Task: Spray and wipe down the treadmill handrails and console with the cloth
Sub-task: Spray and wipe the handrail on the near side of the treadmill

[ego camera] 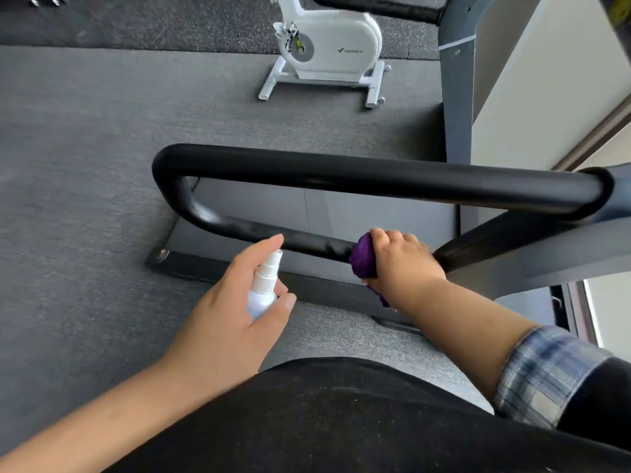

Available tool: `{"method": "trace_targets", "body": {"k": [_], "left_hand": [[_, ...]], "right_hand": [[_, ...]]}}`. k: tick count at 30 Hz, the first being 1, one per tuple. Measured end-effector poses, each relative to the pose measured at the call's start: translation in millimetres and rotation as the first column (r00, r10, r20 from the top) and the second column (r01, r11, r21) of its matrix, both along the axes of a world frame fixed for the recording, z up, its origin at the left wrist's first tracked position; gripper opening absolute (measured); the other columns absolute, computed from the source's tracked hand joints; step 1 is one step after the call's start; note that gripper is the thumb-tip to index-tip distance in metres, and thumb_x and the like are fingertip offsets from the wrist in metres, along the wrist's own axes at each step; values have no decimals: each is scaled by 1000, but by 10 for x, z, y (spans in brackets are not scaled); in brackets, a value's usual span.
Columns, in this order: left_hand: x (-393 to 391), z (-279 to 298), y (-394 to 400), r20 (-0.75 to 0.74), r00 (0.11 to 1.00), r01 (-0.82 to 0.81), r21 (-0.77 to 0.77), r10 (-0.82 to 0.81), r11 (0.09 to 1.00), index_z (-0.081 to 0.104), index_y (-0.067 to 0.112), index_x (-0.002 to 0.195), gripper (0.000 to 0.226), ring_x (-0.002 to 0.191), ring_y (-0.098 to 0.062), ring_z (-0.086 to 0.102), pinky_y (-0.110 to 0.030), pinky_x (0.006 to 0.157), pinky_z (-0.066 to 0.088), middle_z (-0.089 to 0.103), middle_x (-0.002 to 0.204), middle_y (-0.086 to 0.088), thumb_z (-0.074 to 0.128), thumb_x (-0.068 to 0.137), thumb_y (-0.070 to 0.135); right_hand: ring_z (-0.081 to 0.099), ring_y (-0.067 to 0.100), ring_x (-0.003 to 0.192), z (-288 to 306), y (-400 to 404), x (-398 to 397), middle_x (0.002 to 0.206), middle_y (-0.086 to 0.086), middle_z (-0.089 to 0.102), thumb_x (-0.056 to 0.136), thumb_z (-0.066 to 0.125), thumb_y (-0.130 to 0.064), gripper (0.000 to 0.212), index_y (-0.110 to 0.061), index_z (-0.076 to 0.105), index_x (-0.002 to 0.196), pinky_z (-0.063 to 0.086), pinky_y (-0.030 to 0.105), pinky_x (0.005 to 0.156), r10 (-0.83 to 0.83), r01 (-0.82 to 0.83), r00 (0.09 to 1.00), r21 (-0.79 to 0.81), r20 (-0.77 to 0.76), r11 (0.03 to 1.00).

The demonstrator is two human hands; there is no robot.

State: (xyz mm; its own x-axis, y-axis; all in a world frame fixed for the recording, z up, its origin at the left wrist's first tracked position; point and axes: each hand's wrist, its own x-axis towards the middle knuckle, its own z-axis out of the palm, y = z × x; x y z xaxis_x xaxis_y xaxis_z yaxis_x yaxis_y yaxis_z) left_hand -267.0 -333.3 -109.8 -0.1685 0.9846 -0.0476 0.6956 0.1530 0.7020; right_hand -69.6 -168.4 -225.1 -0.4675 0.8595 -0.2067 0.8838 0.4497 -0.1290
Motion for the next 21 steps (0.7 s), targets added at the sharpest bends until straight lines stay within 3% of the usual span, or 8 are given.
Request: {"method": "trace_targets", "body": {"k": [6,9,11,14,17,21], "left_hand": [[-26,-119,34,-32,999,5,-42,-7,999,20,80,111,66,90,-3,59,-8,68,39,62,100,21,60,88,32],[52,-186,96,-61,997,44,-78,-49,996,20,81,111,70,92,1,58,-3,71,38,61,100,25,61,87,30],[96,-194,130,-56,996,71,-84,-76,994,20,82,110,72,93,2,57,0,73,36,60,101,26,62,86,28],[107,-161,163,-44,995,86,-76,-90,993,21,83,111,74,93,0,58,-1,73,37,60,102,25,63,85,28],[2,-117,143,-33,997,74,-60,-76,995,21,83,112,70,94,1,58,-2,73,38,60,102,25,62,84,32],[-260,-126,35,-27,999,44,-81,-47,996,23,81,114,68,93,-3,59,-15,77,42,60,101,23,61,85,33]], "right_hand": [[57,29,107,-17,68,-521,119,7,58,83,70,-52,62,-16,43,125,48,40,84,129,-127,990,46,-59,991],[55,30,112,-69,39,-810,130,8,52,87,66,-54,74,-11,36,140,48,40,87,184,-175,979,103,-89,979],[52,30,117,-93,25,-834,140,8,45,90,61,-56,88,-10,22,153,49,41,92,202,-189,974,118,-105,975],[53,31,120,-42,36,-570,142,6,47,88,63,-57,94,-20,10,157,47,42,96,167,-162,972,42,-163,986],[55,33,118,-1,66,-160,134,5,54,83,65,-63,96,-30,12,156,48,45,95,54,-63,986,-55,-158,997],[58,32,112,-22,32,-52,127,3,59,78,66,-69,96,-29,21,154,50,44,92,3,-7,993,-30,-116,1000]]}}
